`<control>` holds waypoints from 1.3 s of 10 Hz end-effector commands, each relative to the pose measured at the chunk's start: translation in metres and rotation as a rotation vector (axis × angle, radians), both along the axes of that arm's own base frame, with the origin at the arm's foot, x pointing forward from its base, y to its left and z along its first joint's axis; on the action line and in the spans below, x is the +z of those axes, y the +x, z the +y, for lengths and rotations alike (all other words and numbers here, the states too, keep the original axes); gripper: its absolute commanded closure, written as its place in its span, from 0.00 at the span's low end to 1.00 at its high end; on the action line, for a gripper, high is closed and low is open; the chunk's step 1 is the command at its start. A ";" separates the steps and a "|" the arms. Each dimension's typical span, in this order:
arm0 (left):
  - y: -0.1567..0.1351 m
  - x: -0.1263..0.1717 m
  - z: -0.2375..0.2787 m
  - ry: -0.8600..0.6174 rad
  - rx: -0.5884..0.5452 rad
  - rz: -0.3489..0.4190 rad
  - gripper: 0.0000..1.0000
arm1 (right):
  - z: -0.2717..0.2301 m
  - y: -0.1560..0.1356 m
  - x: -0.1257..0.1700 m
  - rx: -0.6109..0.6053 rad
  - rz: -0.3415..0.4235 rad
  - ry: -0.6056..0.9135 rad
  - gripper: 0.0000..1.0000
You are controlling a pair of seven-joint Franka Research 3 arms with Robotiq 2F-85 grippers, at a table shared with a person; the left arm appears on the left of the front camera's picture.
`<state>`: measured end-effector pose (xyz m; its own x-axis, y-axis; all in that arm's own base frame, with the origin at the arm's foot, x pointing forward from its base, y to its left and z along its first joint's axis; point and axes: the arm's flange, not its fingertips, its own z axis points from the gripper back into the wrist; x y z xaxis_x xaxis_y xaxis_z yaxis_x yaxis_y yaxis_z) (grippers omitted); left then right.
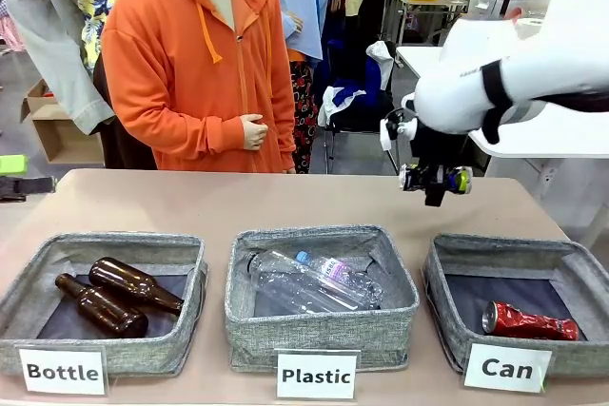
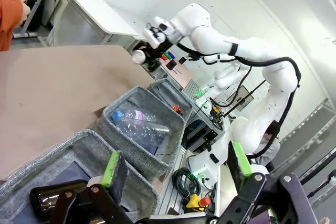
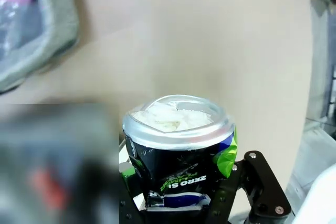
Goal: Sort the can waste into the basket.
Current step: Pick up the can waste from the table and place it in the right Fabric basket.
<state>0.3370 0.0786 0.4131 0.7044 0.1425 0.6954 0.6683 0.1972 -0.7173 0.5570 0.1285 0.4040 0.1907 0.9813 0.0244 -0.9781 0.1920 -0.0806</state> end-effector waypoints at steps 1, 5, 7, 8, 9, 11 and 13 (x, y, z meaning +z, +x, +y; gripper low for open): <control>-0.002 0.005 -0.001 -0.009 0.013 0.012 0.00 | -0.011 -0.059 0.033 -0.027 0.029 -0.044 1.00; -0.002 0.005 -0.001 -0.009 0.013 0.012 0.00 | -0.051 -0.155 0.014 0.196 0.231 0.008 1.00; -0.002 0.005 -0.001 -0.009 0.013 0.012 0.00 | -0.069 -0.180 0.001 0.075 0.222 0.013 1.00; -0.002 0.005 -0.001 -0.009 0.013 0.012 0.00 | -0.075 -0.188 -0.003 0.064 0.219 0.032 1.00; -0.002 0.005 -0.001 -0.009 0.013 0.012 0.00 | -0.078 -0.192 -0.006 0.066 0.222 0.044 1.00; -0.002 0.005 -0.001 -0.009 0.013 0.012 0.00 | -0.081 -0.191 -0.010 0.074 0.231 0.045 0.42; -0.002 0.005 -0.001 -0.009 0.013 0.012 0.00 | -0.081 -0.192 -0.009 0.064 0.224 0.036 0.00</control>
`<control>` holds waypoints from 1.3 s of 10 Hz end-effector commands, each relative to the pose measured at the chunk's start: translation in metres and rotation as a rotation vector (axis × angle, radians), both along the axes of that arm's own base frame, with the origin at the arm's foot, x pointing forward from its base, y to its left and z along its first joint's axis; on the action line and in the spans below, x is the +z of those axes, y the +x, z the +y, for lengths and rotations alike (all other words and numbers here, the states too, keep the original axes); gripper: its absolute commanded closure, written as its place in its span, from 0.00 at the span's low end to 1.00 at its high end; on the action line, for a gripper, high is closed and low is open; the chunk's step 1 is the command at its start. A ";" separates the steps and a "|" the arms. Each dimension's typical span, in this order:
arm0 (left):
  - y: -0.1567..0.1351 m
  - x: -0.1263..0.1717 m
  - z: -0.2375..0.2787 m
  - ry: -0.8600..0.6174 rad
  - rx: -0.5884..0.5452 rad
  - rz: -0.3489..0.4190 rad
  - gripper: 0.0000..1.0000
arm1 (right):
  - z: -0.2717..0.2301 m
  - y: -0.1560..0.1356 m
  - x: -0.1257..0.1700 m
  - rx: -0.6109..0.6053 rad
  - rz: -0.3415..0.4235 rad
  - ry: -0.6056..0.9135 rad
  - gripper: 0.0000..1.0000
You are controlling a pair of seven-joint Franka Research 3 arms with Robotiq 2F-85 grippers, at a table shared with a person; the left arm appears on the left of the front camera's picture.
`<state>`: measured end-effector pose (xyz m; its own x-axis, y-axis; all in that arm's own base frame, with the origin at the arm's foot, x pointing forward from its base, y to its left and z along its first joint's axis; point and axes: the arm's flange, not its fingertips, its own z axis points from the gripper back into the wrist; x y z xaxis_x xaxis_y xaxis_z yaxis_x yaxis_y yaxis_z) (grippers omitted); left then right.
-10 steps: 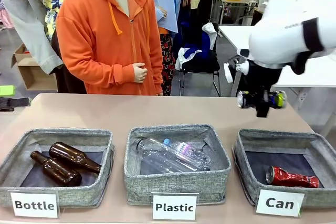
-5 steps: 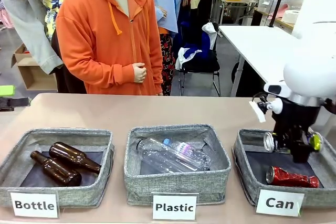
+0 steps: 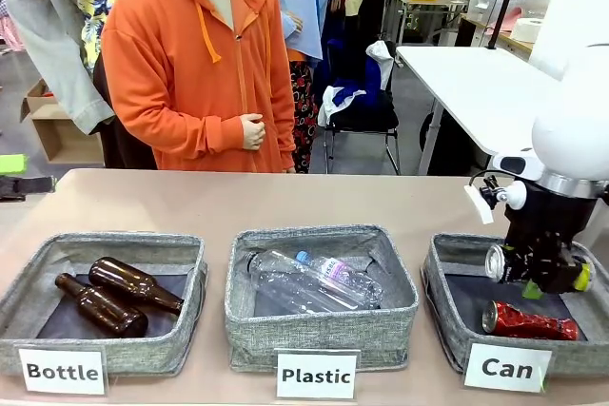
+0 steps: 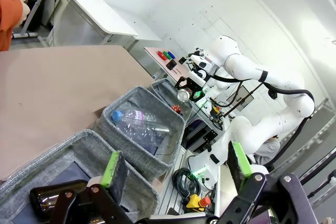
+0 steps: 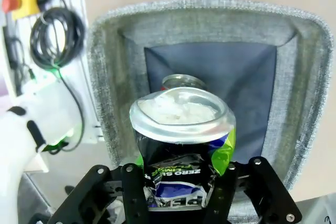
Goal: Sort the can waste into the basket.
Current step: Pick up the can waste from the table and place it in the right Fabric basket.
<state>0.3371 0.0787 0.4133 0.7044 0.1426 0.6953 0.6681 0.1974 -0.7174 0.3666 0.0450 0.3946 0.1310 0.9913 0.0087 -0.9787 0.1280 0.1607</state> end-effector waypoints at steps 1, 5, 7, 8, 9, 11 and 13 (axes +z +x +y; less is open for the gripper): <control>-0.002 0.004 -0.001 -0.009 0.012 0.012 0.00 | 0.003 -0.003 0.001 -0.009 -0.018 0.012 0.00; -0.002 0.004 -0.001 -0.009 0.012 0.012 0.00 | 0.001 0.000 0.000 -0.045 -0.013 0.008 0.00; -0.002 0.004 -0.001 -0.009 0.012 0.012 0.00 | 0.003 0.004 -0.001 -0.073 -0.011 0.036 0.00; -0.002 0.004 -0.001 -0.009 0.012 0.012 0.00 | 0.004 0.008 0.000 -0.085 -0.010 0.085 0.00; -0.002 0.004 -0.001 -0.009 0.012 0.012 0.00 | 0.003 0.012 0.003 -0.152 0.002 0.191 0.00; -0.002 0.004 -0.001 -0.009 0.012 0.012 0.00 | 0.018 0.025 0.018 -0.543 0.031 0.616 0.00; -0.002 0.004 -0.001 -0.009 0.012 0.012 0.00 | 0.016 0.032 0.030 -0.739 0.231 0.947 0.00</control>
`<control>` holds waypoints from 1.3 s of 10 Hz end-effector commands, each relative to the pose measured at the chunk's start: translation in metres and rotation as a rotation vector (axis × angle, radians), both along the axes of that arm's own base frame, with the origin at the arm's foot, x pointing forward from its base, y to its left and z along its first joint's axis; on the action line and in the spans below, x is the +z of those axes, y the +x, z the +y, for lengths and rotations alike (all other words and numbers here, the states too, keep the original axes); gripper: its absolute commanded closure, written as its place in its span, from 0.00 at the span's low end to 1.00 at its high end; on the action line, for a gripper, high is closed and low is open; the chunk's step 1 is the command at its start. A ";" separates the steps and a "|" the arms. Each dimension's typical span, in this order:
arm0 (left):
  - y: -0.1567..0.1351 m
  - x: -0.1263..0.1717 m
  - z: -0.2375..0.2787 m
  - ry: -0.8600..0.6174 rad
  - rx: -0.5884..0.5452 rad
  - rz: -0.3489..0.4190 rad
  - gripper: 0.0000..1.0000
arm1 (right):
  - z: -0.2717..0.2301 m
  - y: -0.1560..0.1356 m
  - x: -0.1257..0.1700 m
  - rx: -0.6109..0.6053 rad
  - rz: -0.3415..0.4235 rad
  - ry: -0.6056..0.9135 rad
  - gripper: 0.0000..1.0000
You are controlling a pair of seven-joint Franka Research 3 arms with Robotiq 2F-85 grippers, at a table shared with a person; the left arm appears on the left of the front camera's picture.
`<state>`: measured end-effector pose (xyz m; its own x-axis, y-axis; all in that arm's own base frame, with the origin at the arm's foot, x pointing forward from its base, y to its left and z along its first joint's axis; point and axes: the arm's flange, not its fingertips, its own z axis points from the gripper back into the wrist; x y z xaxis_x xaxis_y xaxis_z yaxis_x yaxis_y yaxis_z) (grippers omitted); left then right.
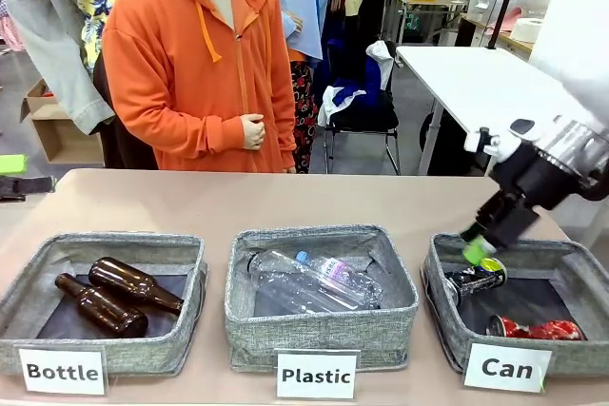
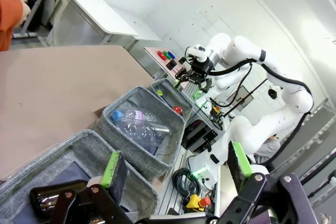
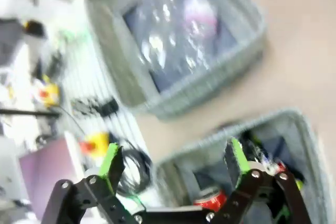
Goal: Sort the can waste into the basket.
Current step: Pick up the can waste from the table and place it in the right Fabric basket.
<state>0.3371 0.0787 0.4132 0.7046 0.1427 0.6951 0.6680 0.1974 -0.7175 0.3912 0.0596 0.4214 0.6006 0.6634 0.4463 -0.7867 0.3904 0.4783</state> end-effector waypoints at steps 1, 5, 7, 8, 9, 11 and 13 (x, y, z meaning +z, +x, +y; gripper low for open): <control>-0.002 0.005 -0.001 -0.009 0.012 0.011 0.00 | -0.007 0.015 0.004 -0.361 0.118 0.521 0.00; -0.002 0.005 -0.001 -0.009 0.012 0.011 0.00 | -0.040 0.028 -0.010 -0.508 0.248 0.686 0.00; -0.002 0.005 -0.001 -0.009 0.012 0.011 0.00 | -0.048 0.027 -0.006 -0.450 0.245 0.604 0.00; -0.002 0.005 -0.001 -0.009 0.012 0.011 0.00 | -0.048 0.027 -0.006 -0.450 0.245 0.604 0.00; -0.002 0.005 -0.001 -0.009 0.012 0.011 0.00 | -0.048 0.027 -0.006 -0.450 0.245 0.604 0.00; -0.002 0.005 -0.001 -0.009 0.012 0.011 0.00 | -0.048 0.027 -0.006 -0.450 0.245 0.604 0.00; -0.002 0.005 -0.001 -0.009 0.012 0.011 0.00 | -0.048 0.027 -0.006 -0.450 0.245 0.604 0.00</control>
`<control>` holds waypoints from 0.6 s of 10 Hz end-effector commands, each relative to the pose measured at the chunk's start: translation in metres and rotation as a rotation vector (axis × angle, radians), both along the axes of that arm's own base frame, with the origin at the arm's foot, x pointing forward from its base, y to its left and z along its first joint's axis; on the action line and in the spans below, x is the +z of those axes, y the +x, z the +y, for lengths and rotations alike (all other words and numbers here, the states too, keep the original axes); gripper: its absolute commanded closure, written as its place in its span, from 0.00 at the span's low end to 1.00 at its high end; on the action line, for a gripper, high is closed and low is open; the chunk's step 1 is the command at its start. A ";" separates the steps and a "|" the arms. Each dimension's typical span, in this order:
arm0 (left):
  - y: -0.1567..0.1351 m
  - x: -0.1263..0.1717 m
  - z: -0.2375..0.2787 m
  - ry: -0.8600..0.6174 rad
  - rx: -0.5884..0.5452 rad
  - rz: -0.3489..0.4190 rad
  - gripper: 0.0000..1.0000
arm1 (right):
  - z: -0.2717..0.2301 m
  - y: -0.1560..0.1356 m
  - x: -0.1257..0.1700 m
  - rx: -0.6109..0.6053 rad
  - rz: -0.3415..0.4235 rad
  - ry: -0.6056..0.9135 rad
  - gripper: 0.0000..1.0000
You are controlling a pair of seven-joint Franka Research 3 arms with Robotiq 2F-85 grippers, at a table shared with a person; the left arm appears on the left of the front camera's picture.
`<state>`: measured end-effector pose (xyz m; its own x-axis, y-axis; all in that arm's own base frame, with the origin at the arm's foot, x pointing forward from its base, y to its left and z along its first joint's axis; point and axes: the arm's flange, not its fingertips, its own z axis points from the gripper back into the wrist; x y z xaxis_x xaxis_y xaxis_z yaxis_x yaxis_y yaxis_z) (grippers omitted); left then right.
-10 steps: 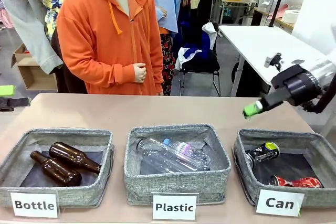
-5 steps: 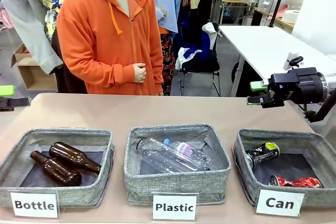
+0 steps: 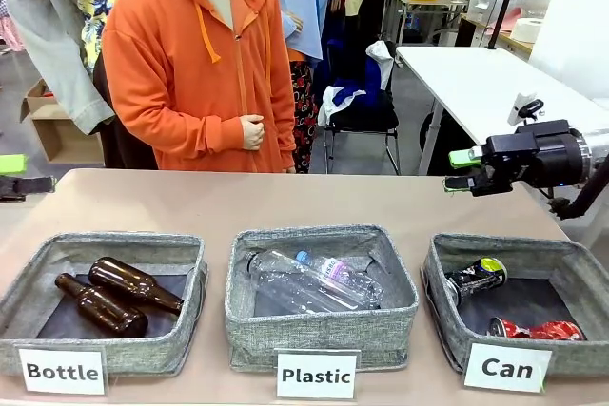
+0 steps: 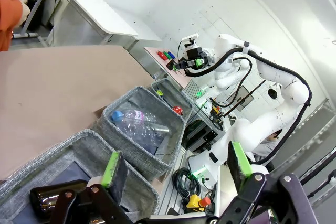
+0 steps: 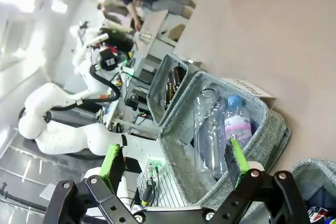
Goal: Sort the can waste into the basket.
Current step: Pick up the can waste from the table and place it in the right Fabric basket.
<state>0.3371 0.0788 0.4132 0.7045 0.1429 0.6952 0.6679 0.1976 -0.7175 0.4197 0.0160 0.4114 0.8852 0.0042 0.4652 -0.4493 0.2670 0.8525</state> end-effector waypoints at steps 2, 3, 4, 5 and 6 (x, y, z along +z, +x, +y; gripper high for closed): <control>-0.002 0.004 -0.002 -0.009 0.012 0.011 0.00 | -0.004 -0.001 0.004 0.014 -0.008 -0.004 0.00; -0.002 0.004 -0.002 -0.009 0.012 0.011 0.00 | -0.004 -0.001 0.004 0.014 -0.008 -0.004 0.00; -0.002 0.004 -0.002 -0.009 0.012 0.011 0.00 | -0.004 -0.001 0.004 0.014 -0.008 -0.004 0.00; -0.002 0.004 -0.002 -0.009 0.012 0.011 0.00 | -0.004 -0.001 0.004 0.014 -0.008 -0.004 0.00; -0.002 0.004 -0.002 -0.009 0.012 0.011 0.00 | -0.004 -0.001 0.004 0.014 -0.008 -0.004 0.00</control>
